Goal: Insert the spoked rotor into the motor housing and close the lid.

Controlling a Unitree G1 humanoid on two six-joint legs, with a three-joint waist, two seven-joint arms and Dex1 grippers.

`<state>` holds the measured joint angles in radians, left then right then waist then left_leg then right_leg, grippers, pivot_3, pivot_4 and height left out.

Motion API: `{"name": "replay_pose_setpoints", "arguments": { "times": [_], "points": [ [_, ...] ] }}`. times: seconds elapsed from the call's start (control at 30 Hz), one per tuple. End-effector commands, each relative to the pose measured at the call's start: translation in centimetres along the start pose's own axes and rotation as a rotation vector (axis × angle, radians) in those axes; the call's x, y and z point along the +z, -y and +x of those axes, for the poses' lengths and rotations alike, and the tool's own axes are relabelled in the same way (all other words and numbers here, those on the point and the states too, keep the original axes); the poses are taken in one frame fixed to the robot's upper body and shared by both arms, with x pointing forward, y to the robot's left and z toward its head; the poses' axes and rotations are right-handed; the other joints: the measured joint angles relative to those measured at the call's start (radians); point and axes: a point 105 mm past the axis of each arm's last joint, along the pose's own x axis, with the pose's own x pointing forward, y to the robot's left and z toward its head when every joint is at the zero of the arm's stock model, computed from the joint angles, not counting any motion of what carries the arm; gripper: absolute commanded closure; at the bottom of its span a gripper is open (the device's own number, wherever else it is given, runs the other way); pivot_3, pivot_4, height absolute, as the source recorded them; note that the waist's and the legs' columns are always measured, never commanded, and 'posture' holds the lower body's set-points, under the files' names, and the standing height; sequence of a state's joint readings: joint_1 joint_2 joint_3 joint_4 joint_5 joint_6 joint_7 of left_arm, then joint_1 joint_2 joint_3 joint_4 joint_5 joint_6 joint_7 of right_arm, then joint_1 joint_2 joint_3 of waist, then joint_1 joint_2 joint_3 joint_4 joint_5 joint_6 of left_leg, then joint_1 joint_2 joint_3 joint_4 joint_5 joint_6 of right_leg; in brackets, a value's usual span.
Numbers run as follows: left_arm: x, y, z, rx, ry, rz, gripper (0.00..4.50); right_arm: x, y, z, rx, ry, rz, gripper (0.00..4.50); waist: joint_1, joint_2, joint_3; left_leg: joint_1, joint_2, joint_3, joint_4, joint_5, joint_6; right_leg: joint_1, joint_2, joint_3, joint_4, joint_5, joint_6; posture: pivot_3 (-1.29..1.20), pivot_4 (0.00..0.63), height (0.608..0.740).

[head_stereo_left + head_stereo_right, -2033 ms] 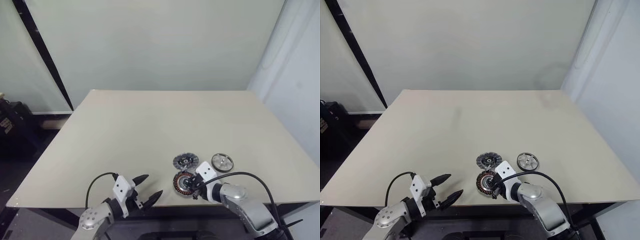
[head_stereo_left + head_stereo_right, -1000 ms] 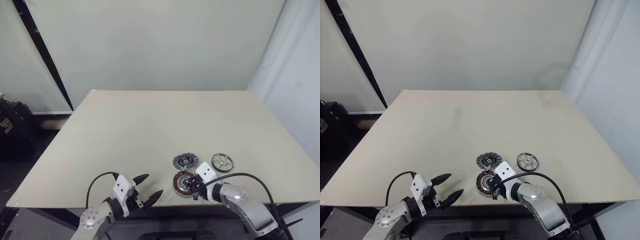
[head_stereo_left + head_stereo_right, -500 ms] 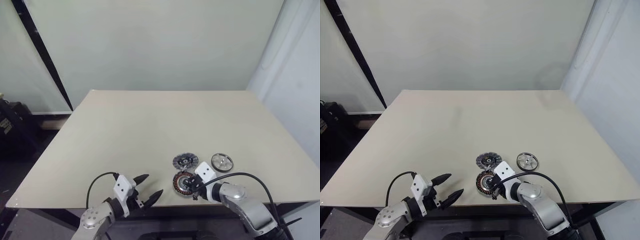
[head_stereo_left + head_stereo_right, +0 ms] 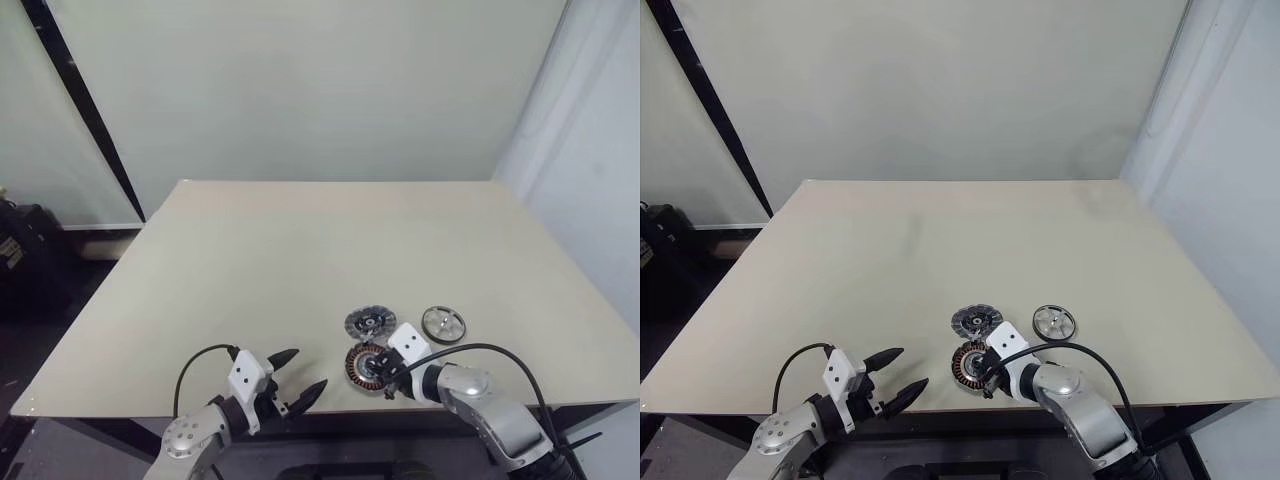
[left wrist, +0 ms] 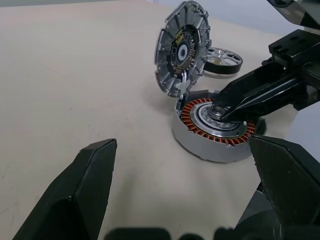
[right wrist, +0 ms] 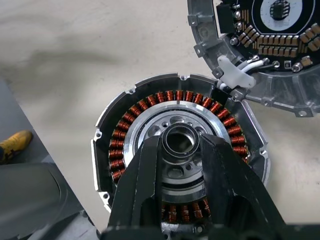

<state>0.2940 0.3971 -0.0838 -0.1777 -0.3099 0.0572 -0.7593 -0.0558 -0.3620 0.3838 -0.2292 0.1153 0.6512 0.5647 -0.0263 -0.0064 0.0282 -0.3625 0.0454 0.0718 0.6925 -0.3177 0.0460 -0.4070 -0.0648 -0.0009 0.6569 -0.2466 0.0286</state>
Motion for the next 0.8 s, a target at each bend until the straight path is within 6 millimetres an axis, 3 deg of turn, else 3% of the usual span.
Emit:
{"name": "replay_pose_setpoints", "arguments": {
  "times": [0.03,0.07,0.43,0.73,0.8],
  "points": [
    [1.6,0.2,0.3,-0.015,0.043,0.048,0.00,0.6,-0.2,0.1,0.009,0.020,-0.012,3.70,-0.001,0.000,0.000,0.000,0.000,0.000,0.000,0.000,0.000,0.000,0.000,0.000,0.000,0.000,0.000,0.00,0.000,0.740],
    [1.6,0.2,0.3,-0.016,0.043,0.047,0.00,0.6,-0.2,0.1,0.015,0.020,-0.010,3.70,-0.001,0.000,0.000,0.000,0.000,0.000,0.000,0.000,0.000,0.000,0.000,0.000,0.000,0.000,0.000,0.00,0.000,0.740],
    [1.6,0.2,0.4,-0.014,0.044,0.047,0.00,1.0,-0.2,-0.2,0.017,0.027,-0.024,0.02,0.001,0.000,0.000,0.000,0.000,0.000,0.000,0.000,0.000,0.000,-0.001,0.000,0.000,0.000,0.000,0.00,0.000,0.740],
    [1.6,0.2,0.4,-0.015,0.043,0.045,0.00,2.7,0.3,-1.2,0.000,0.077,-0.025,0.02,0.001,0.000,0.000,-0.001,0.000,0.000,0.000,0.000,0.000,0.000,0.000,0.000,0.000,0.000,0.000,0.00,0.000,0.740],
    [1.6,0.2,0.4,-0.016,0.043,0.045,0.00,3.1,0.5,-1.5,-0.008,0.089,-0.022,0.40,0.001,0.000,0.000,-0.001,0.000,0.000,0.000,0.000,0.000,0.000,0.000,0.000,0.000,0.000,0.000,0.00,0.000,0.740]
  ]
}}
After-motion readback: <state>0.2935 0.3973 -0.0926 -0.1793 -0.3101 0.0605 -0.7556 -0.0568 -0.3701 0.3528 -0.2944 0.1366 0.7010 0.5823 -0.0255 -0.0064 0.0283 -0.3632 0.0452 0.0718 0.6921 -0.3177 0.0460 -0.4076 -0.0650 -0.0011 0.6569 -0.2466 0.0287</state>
